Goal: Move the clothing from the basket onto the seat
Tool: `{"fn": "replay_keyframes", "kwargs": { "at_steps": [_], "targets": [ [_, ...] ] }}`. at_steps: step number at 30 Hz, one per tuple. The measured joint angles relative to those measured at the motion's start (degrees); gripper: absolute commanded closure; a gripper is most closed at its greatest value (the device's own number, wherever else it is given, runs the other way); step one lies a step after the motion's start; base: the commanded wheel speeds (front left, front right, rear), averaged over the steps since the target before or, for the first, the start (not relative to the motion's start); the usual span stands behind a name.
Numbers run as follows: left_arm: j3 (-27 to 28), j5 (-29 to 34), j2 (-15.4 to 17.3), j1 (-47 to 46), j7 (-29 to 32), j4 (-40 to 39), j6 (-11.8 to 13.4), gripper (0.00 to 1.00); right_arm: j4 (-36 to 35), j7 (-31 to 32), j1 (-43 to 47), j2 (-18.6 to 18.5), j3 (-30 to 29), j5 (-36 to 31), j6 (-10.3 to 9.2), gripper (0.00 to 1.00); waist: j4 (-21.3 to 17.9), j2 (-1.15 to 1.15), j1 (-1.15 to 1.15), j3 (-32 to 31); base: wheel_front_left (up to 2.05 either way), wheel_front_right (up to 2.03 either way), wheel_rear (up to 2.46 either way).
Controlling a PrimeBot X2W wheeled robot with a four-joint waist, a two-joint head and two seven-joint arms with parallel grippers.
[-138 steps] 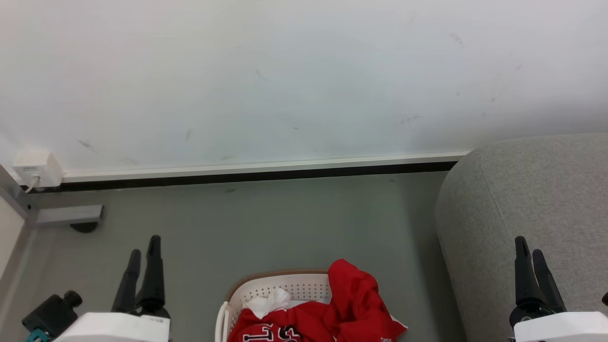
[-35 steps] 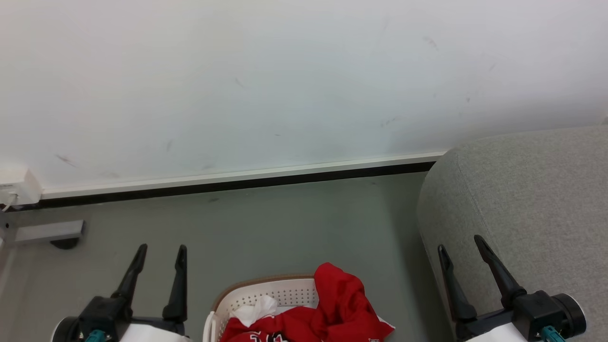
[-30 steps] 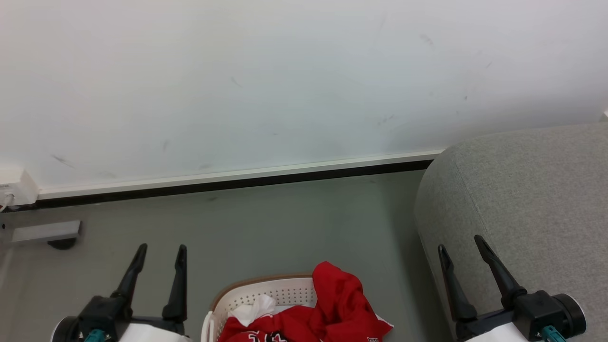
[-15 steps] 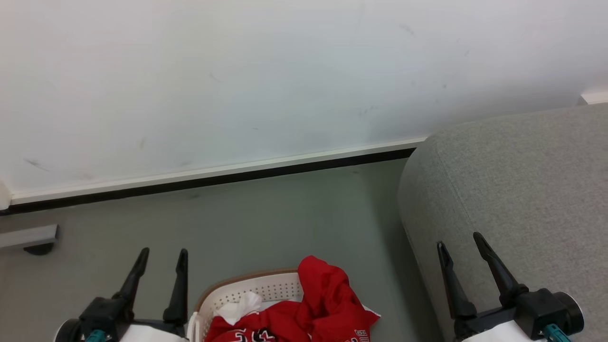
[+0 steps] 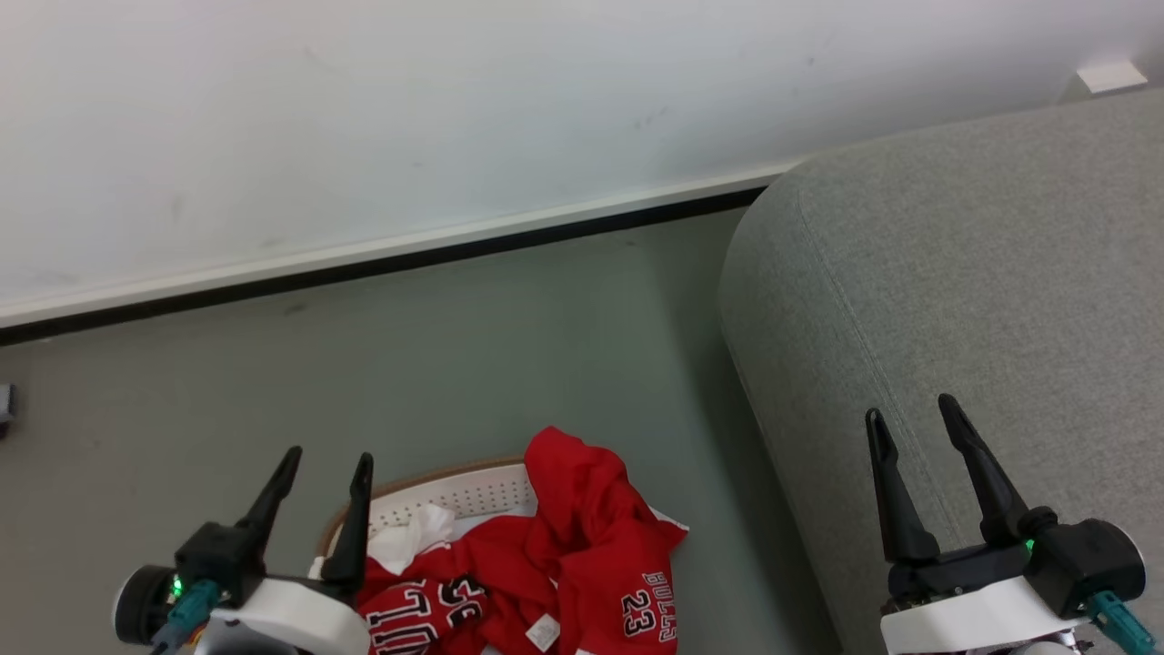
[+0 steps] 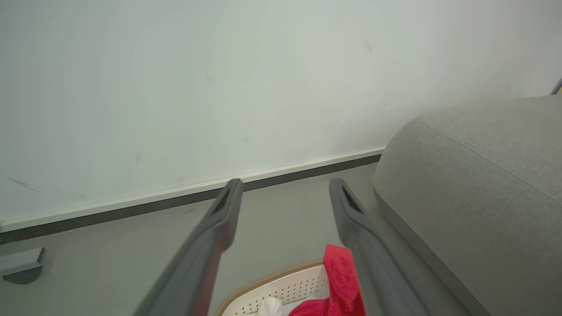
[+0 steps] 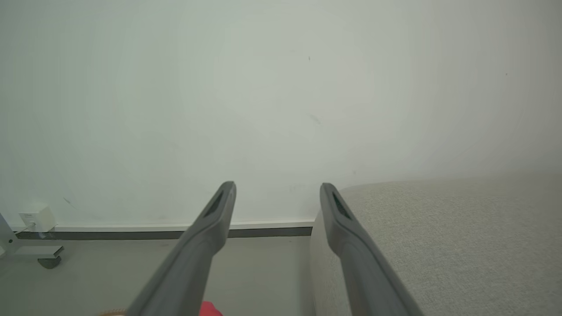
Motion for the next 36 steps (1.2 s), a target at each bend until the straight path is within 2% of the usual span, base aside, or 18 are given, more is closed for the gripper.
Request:
{"fn": "replay_keyframes", "kwargs": {
  "at_steps": [10,19,26,36],
  "targets": [
    [-5.56,0.7,4.92,-9.14,-0.01,13.16,-0.16,0.0,-3.8,-0.12,-2.64,-0.04,-2.6,4.66,0.0,0.0,-2.29,0.0,0.01,7.91,0.0,0.0,0.0],
    [-15.07,1.52,9.17,-18.06,0.49,29.92,-0.16,0.0,-7.94,-0.12,-5.28,-0.09,-2.33,5.81,0.0,0.0,-4.6,0.0,0.01,15.2,0.0,0.0,0.0],
    [-26.62,1.44,10.74,-24.69,3.14,40.46,-0.16,0.0,-10.98,-0.12,-8.14,-0.09,-3.1,7.37,0.0,0.0,-6.28,0.0,0.01,20.97,0.0,0.0,0.0],
    [-40.42,-2.72,13.29,-32.62,7.14,49.53,-0.16,0.0,-13.76,-0.12,-10.57,-0.1,-3.31,9.73,0.0,0.0,-9.38,0.0,0.0,27.95,0.0,0.0,0.0]
  ]
}}
